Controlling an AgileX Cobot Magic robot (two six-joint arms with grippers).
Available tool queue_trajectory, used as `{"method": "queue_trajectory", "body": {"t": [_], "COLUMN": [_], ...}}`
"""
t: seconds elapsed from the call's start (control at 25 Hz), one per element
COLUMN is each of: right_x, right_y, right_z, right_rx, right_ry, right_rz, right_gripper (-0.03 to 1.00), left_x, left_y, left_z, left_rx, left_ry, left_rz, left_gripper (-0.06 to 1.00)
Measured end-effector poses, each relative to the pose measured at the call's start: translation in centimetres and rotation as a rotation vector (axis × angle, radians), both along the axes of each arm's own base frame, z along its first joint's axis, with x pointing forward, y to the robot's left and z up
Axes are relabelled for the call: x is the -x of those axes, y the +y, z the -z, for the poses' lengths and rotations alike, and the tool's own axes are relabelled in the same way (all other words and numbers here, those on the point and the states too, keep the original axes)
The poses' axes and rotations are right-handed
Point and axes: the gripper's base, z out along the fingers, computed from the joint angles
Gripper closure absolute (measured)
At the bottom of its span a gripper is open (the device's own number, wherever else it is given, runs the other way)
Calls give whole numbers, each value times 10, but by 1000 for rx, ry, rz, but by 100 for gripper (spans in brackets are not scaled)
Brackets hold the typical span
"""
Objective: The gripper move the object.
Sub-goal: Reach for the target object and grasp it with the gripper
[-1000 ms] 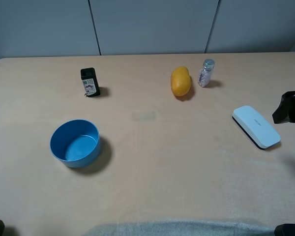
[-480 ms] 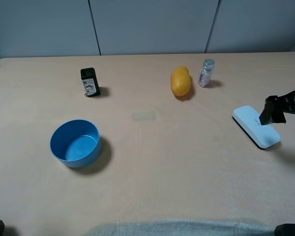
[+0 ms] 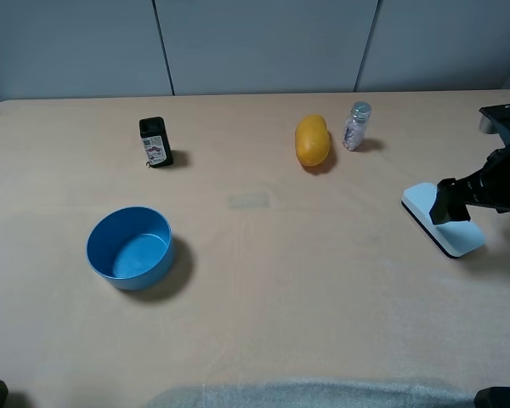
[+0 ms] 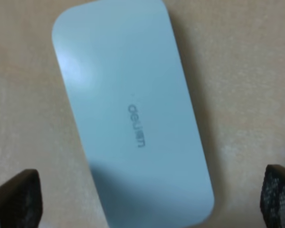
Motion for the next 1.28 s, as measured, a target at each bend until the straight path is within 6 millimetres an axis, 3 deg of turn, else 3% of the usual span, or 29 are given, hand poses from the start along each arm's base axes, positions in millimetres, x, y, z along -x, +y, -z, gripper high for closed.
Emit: {"method": "queue_trajectory", "body": {"t": [0.32, 1.28], "right_x": [-8, -15], "right_y": [0, 0], "right_z": [22, 53], "right_rx": [0, -16], "right_ry": [26, 62], "right_rz": [1, 31], "right_gripper": [28, 28], "left_x": [0, 0], "left_y": [0, 0], "left_z": [0, 0], "left_rx": [0, 0], "left_ry": [0, 0], "left_rz": [0, 0], "left_gripper": [-3, -3]}}
